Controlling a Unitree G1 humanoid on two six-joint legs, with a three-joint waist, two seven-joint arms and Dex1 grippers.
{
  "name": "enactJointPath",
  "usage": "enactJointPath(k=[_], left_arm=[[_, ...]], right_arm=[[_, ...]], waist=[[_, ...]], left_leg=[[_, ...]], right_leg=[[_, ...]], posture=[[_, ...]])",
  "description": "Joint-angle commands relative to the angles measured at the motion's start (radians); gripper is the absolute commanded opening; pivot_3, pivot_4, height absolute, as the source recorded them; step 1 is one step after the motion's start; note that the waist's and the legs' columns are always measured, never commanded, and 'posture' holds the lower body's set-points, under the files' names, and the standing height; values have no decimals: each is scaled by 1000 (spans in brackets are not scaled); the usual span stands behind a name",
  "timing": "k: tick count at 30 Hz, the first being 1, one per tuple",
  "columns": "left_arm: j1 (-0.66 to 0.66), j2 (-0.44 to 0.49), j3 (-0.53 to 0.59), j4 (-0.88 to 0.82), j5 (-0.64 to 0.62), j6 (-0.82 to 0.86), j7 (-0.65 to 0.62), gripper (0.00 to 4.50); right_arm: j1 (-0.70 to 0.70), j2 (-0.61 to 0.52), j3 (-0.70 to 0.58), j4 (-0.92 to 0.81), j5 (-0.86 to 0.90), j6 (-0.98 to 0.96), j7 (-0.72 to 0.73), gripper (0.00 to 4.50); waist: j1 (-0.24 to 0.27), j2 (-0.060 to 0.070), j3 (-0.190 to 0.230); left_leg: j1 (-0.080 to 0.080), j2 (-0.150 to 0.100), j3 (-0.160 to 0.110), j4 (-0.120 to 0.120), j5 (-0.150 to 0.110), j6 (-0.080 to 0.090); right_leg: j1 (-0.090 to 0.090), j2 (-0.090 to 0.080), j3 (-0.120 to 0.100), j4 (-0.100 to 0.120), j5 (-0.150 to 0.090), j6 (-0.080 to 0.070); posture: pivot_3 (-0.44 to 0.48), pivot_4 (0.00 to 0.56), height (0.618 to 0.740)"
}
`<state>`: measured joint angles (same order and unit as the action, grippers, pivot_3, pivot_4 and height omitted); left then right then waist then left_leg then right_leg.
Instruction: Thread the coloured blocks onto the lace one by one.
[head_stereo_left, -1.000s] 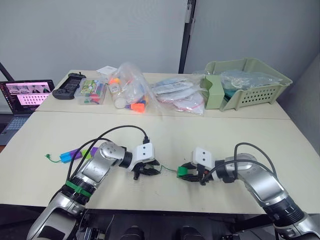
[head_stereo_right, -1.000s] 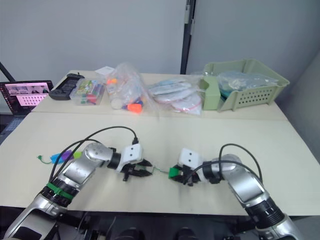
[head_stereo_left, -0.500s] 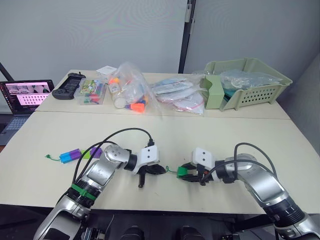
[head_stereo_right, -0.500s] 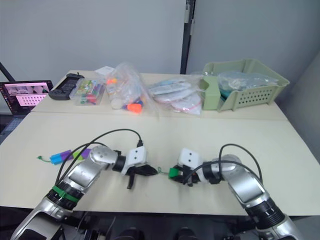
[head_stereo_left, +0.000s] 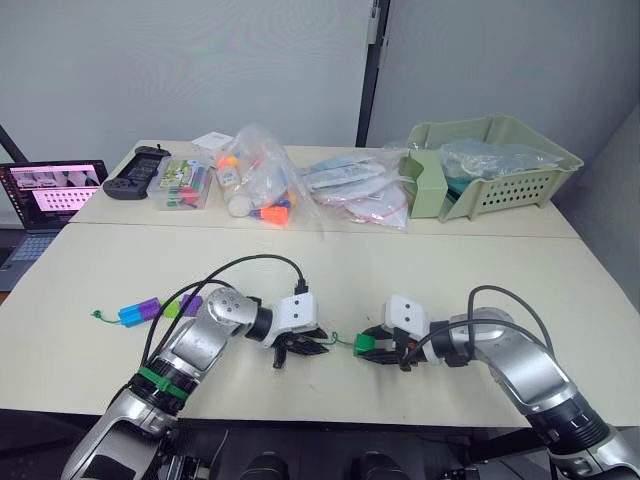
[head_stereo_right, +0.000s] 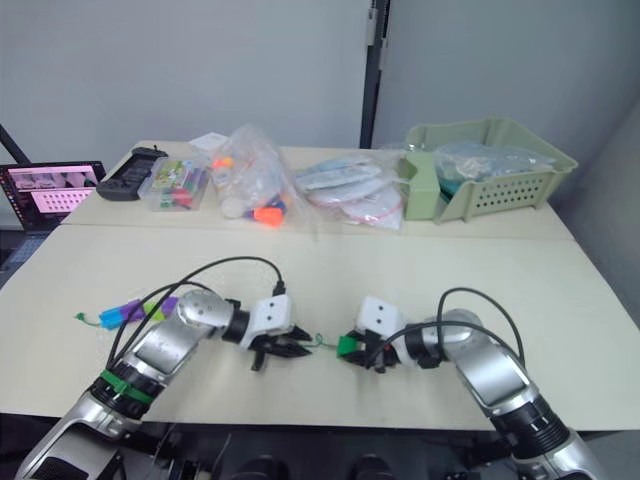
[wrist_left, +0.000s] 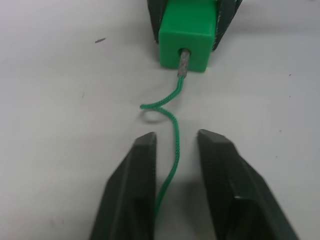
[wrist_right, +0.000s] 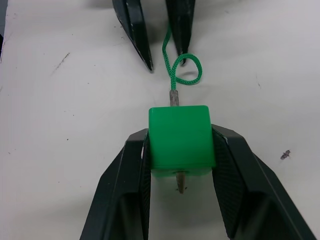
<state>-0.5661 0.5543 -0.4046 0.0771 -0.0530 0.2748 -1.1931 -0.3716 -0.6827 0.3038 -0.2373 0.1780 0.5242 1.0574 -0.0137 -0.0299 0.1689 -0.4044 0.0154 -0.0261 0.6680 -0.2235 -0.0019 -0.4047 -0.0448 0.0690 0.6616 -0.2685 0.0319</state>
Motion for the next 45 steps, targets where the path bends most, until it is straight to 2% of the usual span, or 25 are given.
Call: enactJointPath(k=[1,6,19,26,34,45], left_arm=[[-35,5,40,-14,-17,10,-1,2174],[-40,-23,55,-11,-28,-28,12,2174],[-42,-56,4,14,2,-91,-16,2174],[-45,-68,1,27,6,-97,-19,46],[-45,-74,-6,19,8,-88,-33,0],[-82,-180,-61,63,49,-83,3,0]], right_arm=[[4,-6,2,-11,-1,1,1,1163],[4,-5,2,-9,-3,0,-1,1163],[6,-5,-3,-19,1,10,-9,1163],[7,-7,-4,-22,3,13,-16,1163],[10,-8,-6,-24,4,15,-19,1163],[10,-7,-3,-30,4,20,-23,1163]], waist=[[0,0,0],[0,0,0],[-1,0,0],[-1,0,0],[-1,0,0],[0,0,0]], left_leg=[[0,0,0,0,0,0],[0,0,0,0,0,0],[0,0,0,0,0,0],[0,0,0,0,0,0],[0,0,0,0,0,0],[0,0,0,0,0,0]], right_leg=[[0,0,0,0,0,0],[0,0,0,0,0,0],[0,0,0,0,0,0],[0,0,0,0,0,0],[0,0,0,0,0,0],[0,0,0,0,0,0]], posture=[[0,150,740],[0,150,740],[0,150,740],[0,150,740],[0,150,740],[0,150,740]])
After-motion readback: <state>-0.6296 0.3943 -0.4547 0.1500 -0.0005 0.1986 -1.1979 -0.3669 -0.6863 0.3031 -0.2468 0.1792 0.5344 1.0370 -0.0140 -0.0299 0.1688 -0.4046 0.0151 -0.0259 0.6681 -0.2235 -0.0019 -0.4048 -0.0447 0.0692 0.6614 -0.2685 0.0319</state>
